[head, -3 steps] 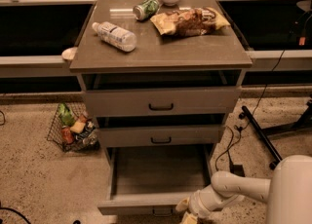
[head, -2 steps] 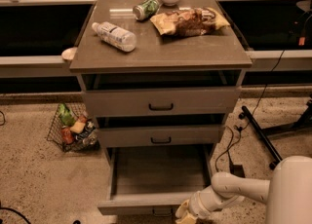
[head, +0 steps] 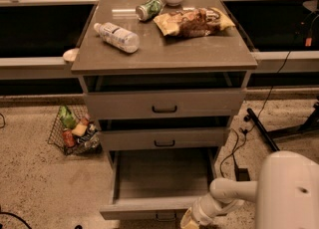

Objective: Close bottom drawer

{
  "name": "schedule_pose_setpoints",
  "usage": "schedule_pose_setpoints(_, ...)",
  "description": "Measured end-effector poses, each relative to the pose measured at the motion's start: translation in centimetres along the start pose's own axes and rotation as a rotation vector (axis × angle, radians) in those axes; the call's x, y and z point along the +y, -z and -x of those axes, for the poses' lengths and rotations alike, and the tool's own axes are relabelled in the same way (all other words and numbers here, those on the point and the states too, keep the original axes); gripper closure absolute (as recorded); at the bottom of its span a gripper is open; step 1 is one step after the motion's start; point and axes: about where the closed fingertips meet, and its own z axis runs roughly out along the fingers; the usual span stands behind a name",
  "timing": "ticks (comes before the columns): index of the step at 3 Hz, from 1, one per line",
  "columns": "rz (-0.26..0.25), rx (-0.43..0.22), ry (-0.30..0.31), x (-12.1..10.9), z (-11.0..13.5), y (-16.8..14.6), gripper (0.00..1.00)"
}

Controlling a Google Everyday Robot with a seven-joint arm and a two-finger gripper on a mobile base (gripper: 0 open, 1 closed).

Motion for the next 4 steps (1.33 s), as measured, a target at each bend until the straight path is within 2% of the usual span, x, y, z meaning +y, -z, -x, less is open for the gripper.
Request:
schedule_pose_setpoints(1, -0.036, 0.146, 0.014, -2.5, -3.1, -2.9, 1.00)
schedule_pose_setpoints(2, -0.085, 0.214, 0.034, -4.8, -4.6, -4.2, 1.00)
schedule_pose_setpoints(3, -0.090, 0.218, 0.036, -4.9, -4.7, -4.3, 0.82)
schedule_pose_setpoints(4, -0.150, 0.227, 0.063, -5.8, -4.8, -3.9, 0.59)
